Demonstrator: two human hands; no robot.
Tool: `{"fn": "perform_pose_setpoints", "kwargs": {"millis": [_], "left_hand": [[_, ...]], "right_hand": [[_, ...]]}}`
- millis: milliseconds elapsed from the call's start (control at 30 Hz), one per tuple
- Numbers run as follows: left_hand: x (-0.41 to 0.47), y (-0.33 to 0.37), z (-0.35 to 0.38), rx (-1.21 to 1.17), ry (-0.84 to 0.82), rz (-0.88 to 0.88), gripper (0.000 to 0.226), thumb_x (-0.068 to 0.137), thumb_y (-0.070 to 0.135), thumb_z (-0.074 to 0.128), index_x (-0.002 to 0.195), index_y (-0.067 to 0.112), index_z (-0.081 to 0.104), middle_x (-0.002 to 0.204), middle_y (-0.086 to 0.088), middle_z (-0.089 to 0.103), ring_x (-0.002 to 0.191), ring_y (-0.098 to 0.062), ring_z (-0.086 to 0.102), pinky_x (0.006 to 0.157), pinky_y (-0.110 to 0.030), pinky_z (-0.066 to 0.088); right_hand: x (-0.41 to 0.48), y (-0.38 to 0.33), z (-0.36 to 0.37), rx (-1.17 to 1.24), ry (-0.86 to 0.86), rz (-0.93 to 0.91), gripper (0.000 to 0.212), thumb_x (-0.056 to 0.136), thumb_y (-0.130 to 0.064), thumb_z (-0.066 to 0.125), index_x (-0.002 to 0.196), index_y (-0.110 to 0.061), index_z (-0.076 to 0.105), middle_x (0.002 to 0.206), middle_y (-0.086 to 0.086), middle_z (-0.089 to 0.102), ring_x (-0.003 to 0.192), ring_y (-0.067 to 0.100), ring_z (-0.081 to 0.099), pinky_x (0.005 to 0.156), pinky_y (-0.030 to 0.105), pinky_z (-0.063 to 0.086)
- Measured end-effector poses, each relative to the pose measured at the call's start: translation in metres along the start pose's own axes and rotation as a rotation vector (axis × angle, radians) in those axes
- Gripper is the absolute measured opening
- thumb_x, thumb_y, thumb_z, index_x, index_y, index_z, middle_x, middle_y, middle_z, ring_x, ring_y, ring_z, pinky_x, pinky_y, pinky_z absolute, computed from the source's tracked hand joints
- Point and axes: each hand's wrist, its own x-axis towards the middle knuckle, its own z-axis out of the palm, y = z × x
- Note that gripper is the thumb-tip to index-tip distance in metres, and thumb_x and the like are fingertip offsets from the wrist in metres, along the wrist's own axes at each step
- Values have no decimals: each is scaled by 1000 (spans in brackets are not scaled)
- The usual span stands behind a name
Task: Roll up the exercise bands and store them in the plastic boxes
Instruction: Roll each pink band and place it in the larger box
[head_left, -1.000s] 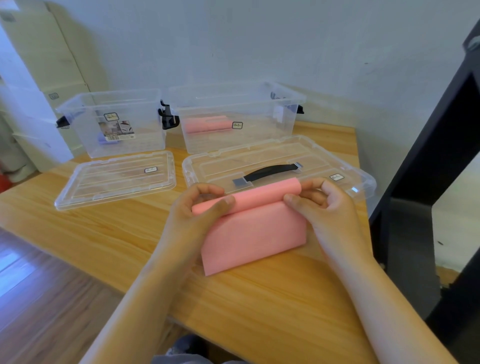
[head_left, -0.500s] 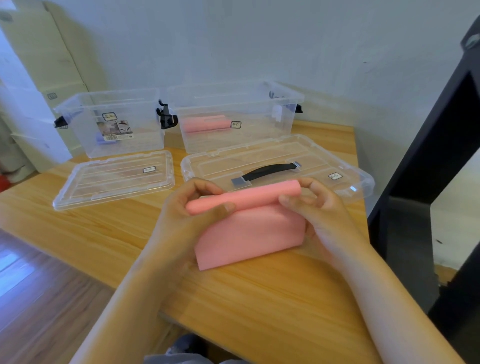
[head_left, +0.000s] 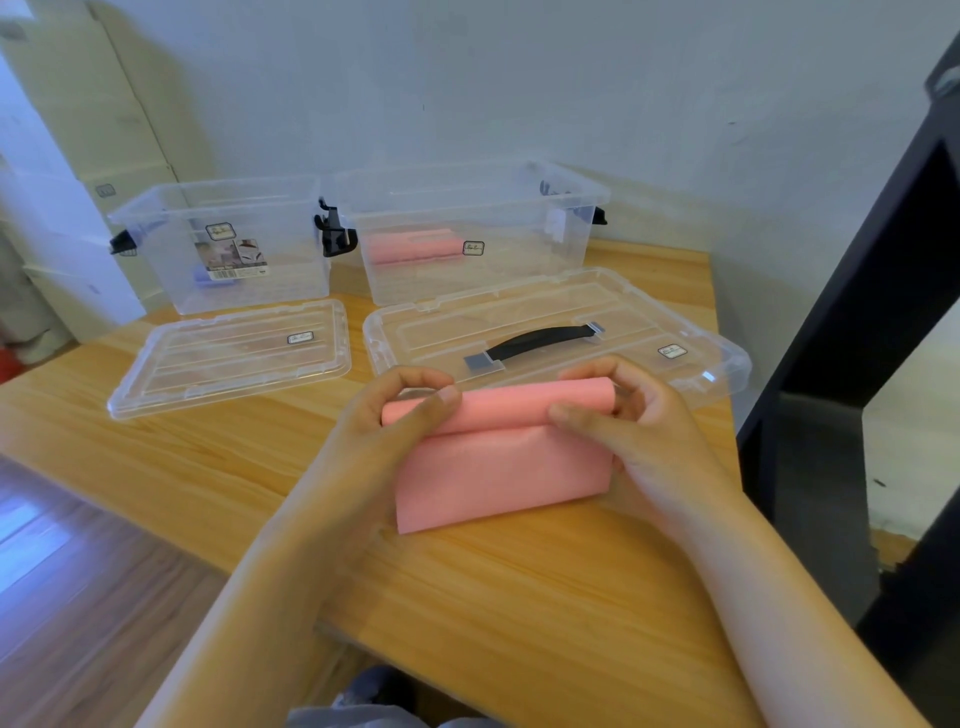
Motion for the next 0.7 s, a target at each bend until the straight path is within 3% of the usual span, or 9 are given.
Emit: {"fn": "perform_pose_setpoints", "kwargs": {"millis": [100, 167, 400, 533, 700], "left_hand": [[-1, 1, 0, 17, -24, 7, 24, 72, 37, 74, 92, 24, 68, 83, 5, 65, 67, -7, 58, 53, -18, 44], [0, 1, -3, 29, -31, 46, 23, 71, 31, 82, 89, 27, 68, 87, 5, 67, 73, -10, 60, 57, -20, 46], [1, -3, -3, 19, -25, 177, 28, 69, 21, 76, 95, 23, 64, 105, -1, 70, 91, -15, 65, 71, -30, 54], [-1, -5, 0, 59, -18, 157, 29, 71, 28, 72, 98, 26, 63, 99, 6, 68, 84, -10, 64, 63, -21, 52], [-2, -5, 2, 105, -24, 167, 32, 74, 40, 77, 99, 29, 61, 99, 8, 67, 83, -7, 63, 64, -19, 51]], "right_hand": [[1, 1, -1, -9, -14, -1, 30, 61, -13, 74, 89, -16, 64, 75, -10, 68, 73, 6, 61, 66, 21, 49], [1, 1, -2, -5, -28, 38, 31, 61, -14, 74, 90, -17, 64, 76, -8, 68, 76, 10, 60, 70, 28, 47], [1, 3, -1, -63, -23, 90, 26, 65, -27, 73, 89, -18, 68, 82, -8, 68, 80, 8, 60, 75, 30, 42], [1, 2, -3, -64, -11, 72, 26, 64, -26, 73, 89, -17, 68, 79, -11, 68, 76, 4, 59, 70, 22, 42], [2, 5, -4, -45, 17, 65, 31, 60, -27, 75, 89, -17, 69, 79, -10, 68, 78, 7, 57, 70, 23, 40]]}}
